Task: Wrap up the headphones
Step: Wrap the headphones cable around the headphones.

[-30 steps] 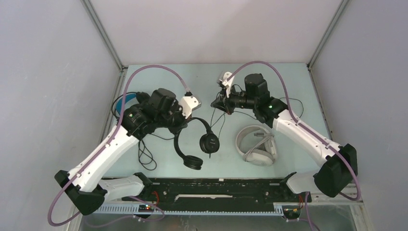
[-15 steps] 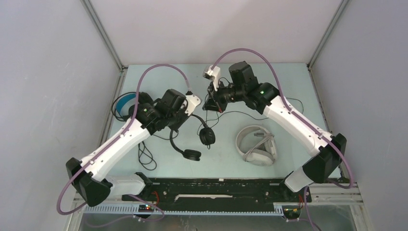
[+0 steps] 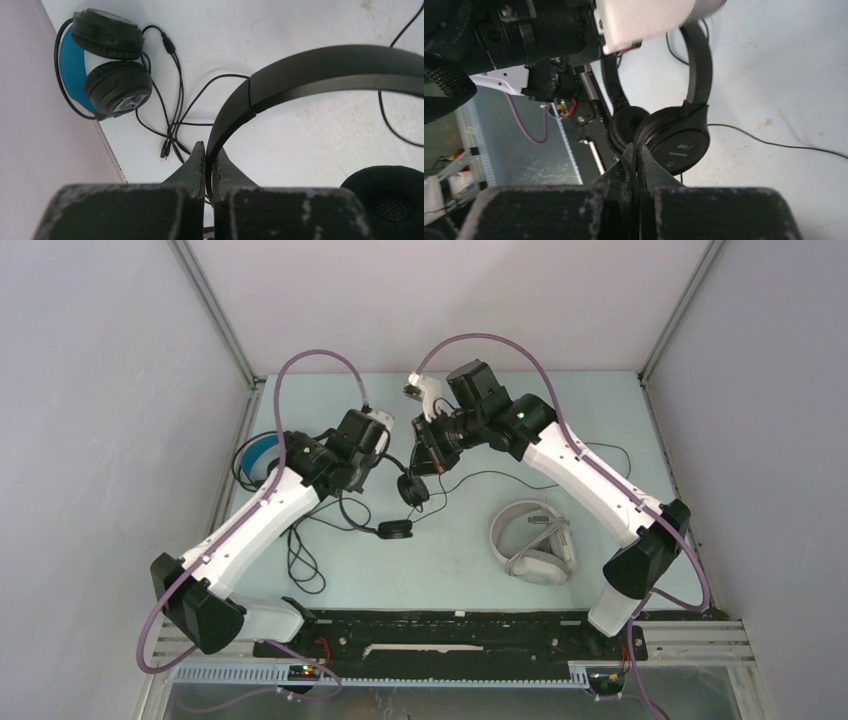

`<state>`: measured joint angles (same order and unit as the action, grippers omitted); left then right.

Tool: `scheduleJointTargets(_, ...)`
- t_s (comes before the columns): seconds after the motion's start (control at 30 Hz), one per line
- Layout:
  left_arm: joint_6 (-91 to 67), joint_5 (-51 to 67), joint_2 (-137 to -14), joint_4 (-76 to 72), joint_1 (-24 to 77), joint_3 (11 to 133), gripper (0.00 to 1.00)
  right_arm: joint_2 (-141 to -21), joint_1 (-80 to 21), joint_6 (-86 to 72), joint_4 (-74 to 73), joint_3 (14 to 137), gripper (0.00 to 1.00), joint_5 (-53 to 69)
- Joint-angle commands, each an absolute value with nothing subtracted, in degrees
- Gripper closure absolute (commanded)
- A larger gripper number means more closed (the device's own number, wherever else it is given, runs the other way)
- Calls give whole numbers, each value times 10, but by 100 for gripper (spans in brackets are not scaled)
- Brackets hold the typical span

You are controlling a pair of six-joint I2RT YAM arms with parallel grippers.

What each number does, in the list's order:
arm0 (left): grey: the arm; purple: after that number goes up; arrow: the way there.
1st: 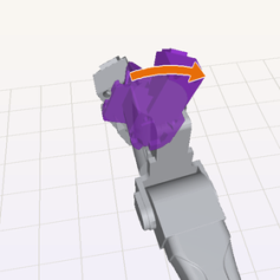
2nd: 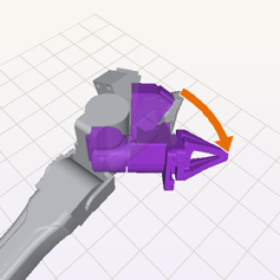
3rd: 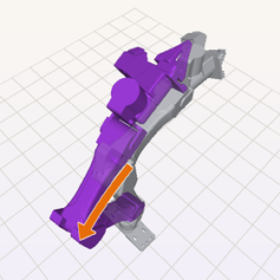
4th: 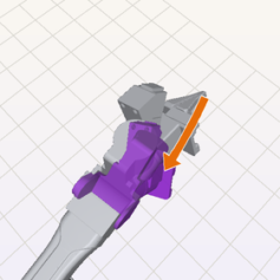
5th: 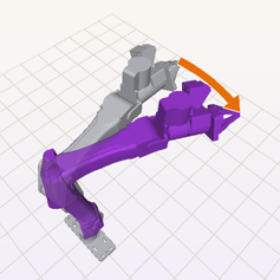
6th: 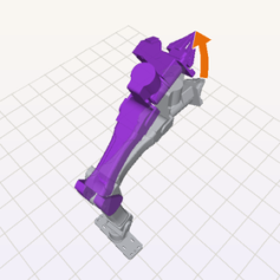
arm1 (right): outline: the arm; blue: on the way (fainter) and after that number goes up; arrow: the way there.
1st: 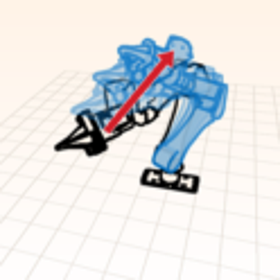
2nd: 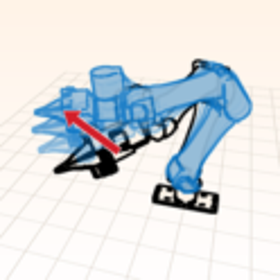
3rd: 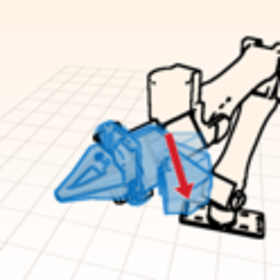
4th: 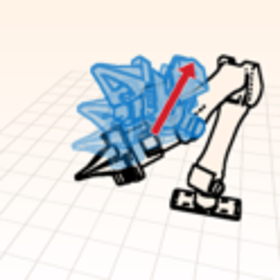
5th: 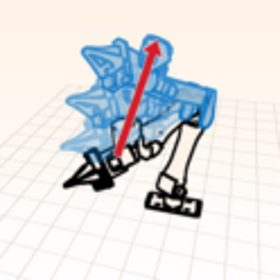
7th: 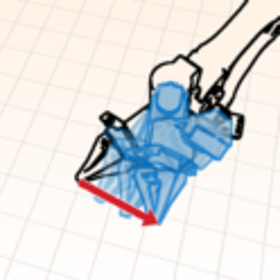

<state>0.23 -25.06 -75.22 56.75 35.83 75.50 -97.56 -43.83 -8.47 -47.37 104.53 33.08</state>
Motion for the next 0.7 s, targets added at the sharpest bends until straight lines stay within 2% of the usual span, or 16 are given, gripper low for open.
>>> scheduleJointTargets(0.0,-61,-320,-766,564,337,804,100,-981,-444,-159,-428,1065,100,422)
scheduleJointTargets(0.17,-106,-335,-765,545,315,812,100,-990,-443,-225,-329,1029,96,482)
scheduleJointTargets(0.3,-104,-346,-764,529,310,817,100,-1019,-437,-230,-369,1059,100,416)
scheduleJointTargets(0.53,-151,-345,-770,510,293,829,100,-1048,-442,-235,-435,1129,100,320)
scheduleJointTargets(0.67,-186,-362,-753,467,288,821,100,-1033,-448,-295,-365,1079,100,300)
